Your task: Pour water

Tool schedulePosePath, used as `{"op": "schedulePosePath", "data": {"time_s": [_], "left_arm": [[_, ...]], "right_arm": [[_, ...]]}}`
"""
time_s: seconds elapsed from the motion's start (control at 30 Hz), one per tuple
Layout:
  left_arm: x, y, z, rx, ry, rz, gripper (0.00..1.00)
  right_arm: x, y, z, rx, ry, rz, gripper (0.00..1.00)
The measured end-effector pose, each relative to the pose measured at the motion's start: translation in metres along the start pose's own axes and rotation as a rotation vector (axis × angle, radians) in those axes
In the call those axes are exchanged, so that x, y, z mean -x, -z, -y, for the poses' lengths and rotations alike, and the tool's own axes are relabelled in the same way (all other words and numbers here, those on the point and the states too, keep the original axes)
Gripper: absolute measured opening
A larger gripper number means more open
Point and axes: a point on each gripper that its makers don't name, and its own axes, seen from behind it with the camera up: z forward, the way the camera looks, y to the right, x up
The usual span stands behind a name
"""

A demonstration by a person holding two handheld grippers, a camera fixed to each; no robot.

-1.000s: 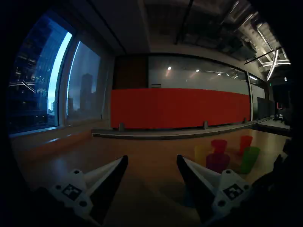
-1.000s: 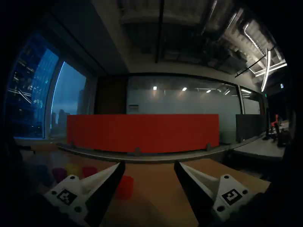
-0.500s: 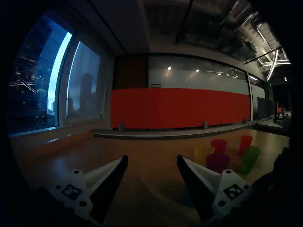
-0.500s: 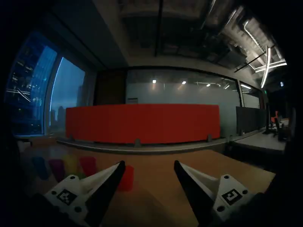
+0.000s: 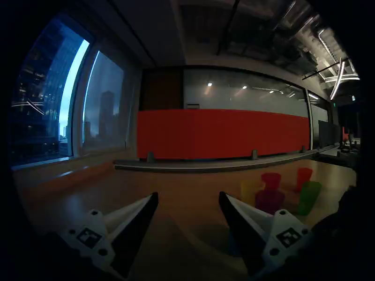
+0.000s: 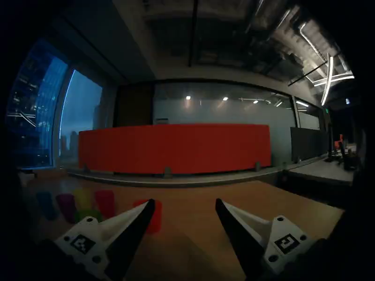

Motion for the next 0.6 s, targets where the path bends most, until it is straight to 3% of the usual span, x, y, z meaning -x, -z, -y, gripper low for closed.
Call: {"op": "schedulePosePath", "data": {"time_s": [0.6], "left_arm": [[-0.0004, -0.0002, 0.0001, 0.0, 0.0, 0.0, 0.96]], "right_arm": [[0.0075, -0.0014, 0.0023, 0.0, 0.015, 0.027, 1.0]]}}
